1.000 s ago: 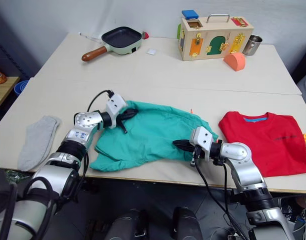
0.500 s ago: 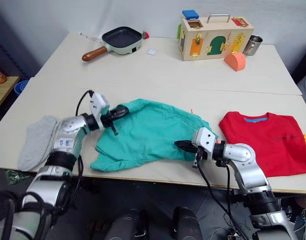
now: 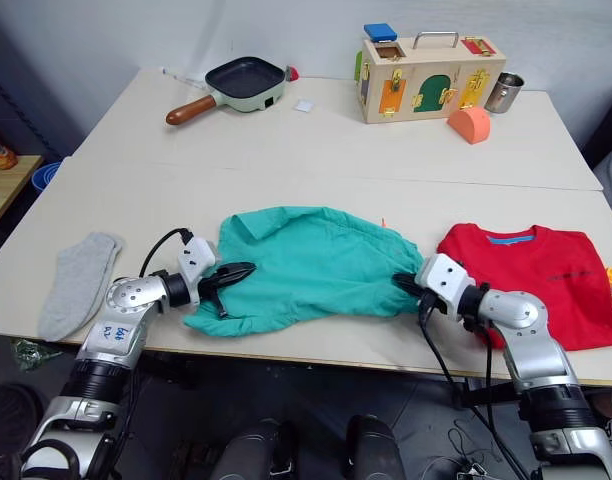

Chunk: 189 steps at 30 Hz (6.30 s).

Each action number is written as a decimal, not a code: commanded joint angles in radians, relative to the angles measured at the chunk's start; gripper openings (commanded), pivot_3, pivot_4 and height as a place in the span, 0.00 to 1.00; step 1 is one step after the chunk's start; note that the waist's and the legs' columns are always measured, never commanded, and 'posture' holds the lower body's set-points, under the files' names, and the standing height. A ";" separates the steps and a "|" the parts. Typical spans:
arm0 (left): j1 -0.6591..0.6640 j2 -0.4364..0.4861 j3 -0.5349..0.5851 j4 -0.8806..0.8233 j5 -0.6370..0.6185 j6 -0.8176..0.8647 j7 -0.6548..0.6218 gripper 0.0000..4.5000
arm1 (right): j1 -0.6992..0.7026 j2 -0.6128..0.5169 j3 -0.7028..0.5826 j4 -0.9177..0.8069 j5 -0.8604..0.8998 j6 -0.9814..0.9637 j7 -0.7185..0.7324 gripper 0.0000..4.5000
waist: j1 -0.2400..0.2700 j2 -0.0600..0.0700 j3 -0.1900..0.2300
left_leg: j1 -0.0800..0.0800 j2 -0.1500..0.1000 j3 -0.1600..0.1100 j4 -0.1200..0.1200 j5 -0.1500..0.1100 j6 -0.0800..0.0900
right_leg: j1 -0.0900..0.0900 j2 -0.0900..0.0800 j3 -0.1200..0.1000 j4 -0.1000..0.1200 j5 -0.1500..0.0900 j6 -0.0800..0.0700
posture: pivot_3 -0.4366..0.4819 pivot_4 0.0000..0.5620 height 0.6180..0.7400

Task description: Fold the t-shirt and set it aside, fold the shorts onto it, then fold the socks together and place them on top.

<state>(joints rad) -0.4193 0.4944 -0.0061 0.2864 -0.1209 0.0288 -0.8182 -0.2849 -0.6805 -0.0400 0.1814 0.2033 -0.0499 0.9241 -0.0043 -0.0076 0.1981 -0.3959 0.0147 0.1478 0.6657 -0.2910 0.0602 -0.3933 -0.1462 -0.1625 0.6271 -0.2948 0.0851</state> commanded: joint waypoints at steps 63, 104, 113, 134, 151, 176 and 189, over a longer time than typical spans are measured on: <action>-0.204 -0.169 -0.036 0.183 0.026 0.010 0.024 0.00 | -0.091 0.255 0.042 -0.313 0.172 0.101 -0.593 0.00 | -0.001 -0.004 -0.013 | -0.009 -0.002 0.001 0.000 -0.003 0.006 | -0.005 -0.001 0.001 -0.003 0.004 0.005 | 0.48 0.27 1.00; 0.040 0.256 0.282 -0.418 -0.524 0.594 -0.196 0.00 | -0.369 0.327 0.199 -0.100 0.312 0.457 0.128 0.54 | -0.023 -0.002 -0.010 | -0.007 0.000 -0.002 -0.002 -0.004 0.000 | -0.004 -0.001 0.000 -0.005 0.002 0.002 | 0.48 0.27 1.00; -0.184 -0.008 0.010 -0.067 -0.229 0.282 -0.080 0.00 | -0.348 0.419 0.355 0.242 -0.076 0.048 -0.012 0.02 | -0.025 -0.002 -0.010 | -0.009 -0.004 0.001 -0.002 -0.002 0.003 | -0.005 0.006 0.001 -0.002 0.003 0.003 | 0.48 0.27 1.00; -0.355 -0.138 0.046 0.409 -0.137 -0.205 -0.115 0.00 | -0.201 0.281 0.224 -0.151 0.228 0.341 0.282 0.02 | -0.031 -0.002 -0.011 | -0.006 0.001 -0.001 -0.001 0.000 0.000 | -0.005 0.001 -0.001 0.000 0.002 0.002 | 0.48 0.27 1.00; 0.068 -0.006 0.007 -0.129 -0.122 0.129 -0.045 0.00 | -0.425 0.360 0.217 0.274 -0.008 0.326 0.036 0.02 | -0.025 -0.001 -0.010 | -0.007 -0.002 -0.002 -0.001 0.000 0.001 | -0.004 0.000 0.000 -0.001 0.002 0.002 | 0.48 0.27 1.00; 0.055 -0.031 0.066 0.014 -0.183 -0.115 -0.151 0.00 | -0.859 0.420 0.254 0.659 0.021 0.844 0.044 1.00 | -0.040 0.001 -0.009 | -0.008 0.000 0.000 -0.002 -0.001 0.001 | -0.007 0.000 0.000 0.001 0.001 0.000 | 0.48 0.27 1.00; 0.084 -0.035 0.060 -0.018 -0.189 -0.109 -0.147 0.00 | -0.934 0.364 0.197 0.805 -0.030 0.812 0.103 1.00 | -0.049 0.001 -0.009 | -0.008 -0.001 0.000 -0.002 -0.001 0.000 | -0.007 0.000 0.000 0.000 0.001 0.000 | 0.48 0.27 1.00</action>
<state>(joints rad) -0.3433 0.4641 0.0585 0.2889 -0.3052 -0.0763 -0.9615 -1.2032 -0.3357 0.1747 0.9629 0.1688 0.7468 1.0257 -0.0537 -0.0062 0.1892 -0.4042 0.0142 0.1479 0.6633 -0.2917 0.0606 -0.4000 -0.1458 -0.1625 0.6274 -0.2935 0.0853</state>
